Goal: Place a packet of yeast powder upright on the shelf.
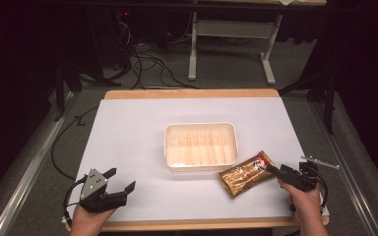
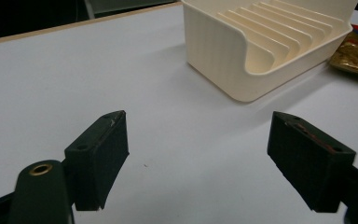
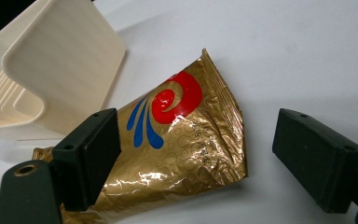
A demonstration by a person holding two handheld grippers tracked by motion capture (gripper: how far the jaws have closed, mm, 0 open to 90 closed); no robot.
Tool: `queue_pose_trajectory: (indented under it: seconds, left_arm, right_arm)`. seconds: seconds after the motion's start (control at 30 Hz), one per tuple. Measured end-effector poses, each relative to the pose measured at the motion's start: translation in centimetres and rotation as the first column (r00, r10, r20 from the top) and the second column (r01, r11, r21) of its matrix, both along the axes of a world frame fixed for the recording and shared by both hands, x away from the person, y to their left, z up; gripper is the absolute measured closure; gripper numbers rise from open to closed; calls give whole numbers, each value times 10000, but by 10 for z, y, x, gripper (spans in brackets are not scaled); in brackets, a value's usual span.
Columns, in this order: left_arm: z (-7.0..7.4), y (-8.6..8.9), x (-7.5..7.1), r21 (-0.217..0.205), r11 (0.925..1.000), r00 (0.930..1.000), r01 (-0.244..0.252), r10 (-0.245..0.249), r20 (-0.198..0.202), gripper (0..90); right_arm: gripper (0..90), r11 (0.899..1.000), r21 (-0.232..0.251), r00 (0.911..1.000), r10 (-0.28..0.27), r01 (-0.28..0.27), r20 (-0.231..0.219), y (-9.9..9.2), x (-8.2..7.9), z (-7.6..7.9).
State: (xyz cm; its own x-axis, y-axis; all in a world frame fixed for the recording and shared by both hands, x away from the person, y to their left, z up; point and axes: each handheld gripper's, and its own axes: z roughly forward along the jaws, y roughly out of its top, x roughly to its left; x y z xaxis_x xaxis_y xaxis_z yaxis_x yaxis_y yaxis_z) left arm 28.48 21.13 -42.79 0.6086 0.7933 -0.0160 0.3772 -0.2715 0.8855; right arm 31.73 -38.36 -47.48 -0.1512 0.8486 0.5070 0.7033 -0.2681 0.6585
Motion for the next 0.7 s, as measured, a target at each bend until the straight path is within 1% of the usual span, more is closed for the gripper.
queue_pose_trajectory:
  seconds: [0.07,0.1,0.13,0.23,0.3,0.37,0.4,0.43,0.47,0.5,0.53,0.57,0.6,0.63,0.67,0.7]
  left_arm:
    - [0,0,0,2,10000,10000,19,-19,-8,207]
    - [-1,0,0,-11,10000,10000,30,-30,-29,207]
    - [-1,0,0,28,10000,10000,75,-75,-59,207]
    - [-1,1,0,13,10000,10000,70,-70,-42,208]
    - [-1,1,0,147,9998,9999,125,-125,-17,208]
    - [-2,1,0,99,9999,9999,101,-101,-63,208]
    - [-2,1,0,68,9999,9999,103,-103,-86,208]
    - [-2,1,0,68,9999,9999,103,-103,-86,208]
    - [-2,0,0,96,9999,9999,135,-134,-69,208]
    - [-2,0,0,96,9999,9999,135,-134,-69,208]
    - [-2,-1,-1,60,9999,9999,139,-139,-54,209]
    - [-2,-1,-1,36,9999,9999,148,-148,-59,209]
    - [-2,-2,0,30,9999,9999,151,-151,-78,209]
    - [-3,-1,0,-25,9999,9998,134,-134,-144,208]
    - [-3,-1,0,-71,9999,9997,130,-131,-200,208]
    - [-3,-1,0,-71,9999,9997,130,-131,-200,209]
  right_arm:
    - [168,9999,146,10000,-13,14,-87,-1,1,-2]
    - [168,9999,146,10000,-13,14,-87,-1,1,-2]
    - [184,9997,234,9998,-54,58,-171,-1,1,-3]
    - [207,9994,344,9998,-70,76,-163,-2,1,-4]
    - [239,9992,397,9999,23,-17,-142,-1,4,-6]
    - [280,9989,451,9998,105,-98,-154,1,5,-7]
    - [310,9983,571,9998,155,-148,-134,2,5,-8]
    - [310,9983,571,9998,155,-148,-134,2,5,-8]
    - [339,9966,801,9997,195,-183,-140,3,4,-9]
    - [339,9966,801,9997,195,-183,-140,3,4,-9]
    - [405,9950,965,9996,268,-256,-109,2,3,-11]
    - [405,9950,965,9996,268,-256,-109,2,3,-11]
    - [499,9919,1209,9990,412,-392,-143,2,2,-13]
    - [570,9900,1311,9983,544,-514,-190,2,1,-14]
    - [608,9889,1343,9979,647,-631,-73,2,1,-13]
    - [608,9889,1343,9979,647,-631,-73,2,1,-13]
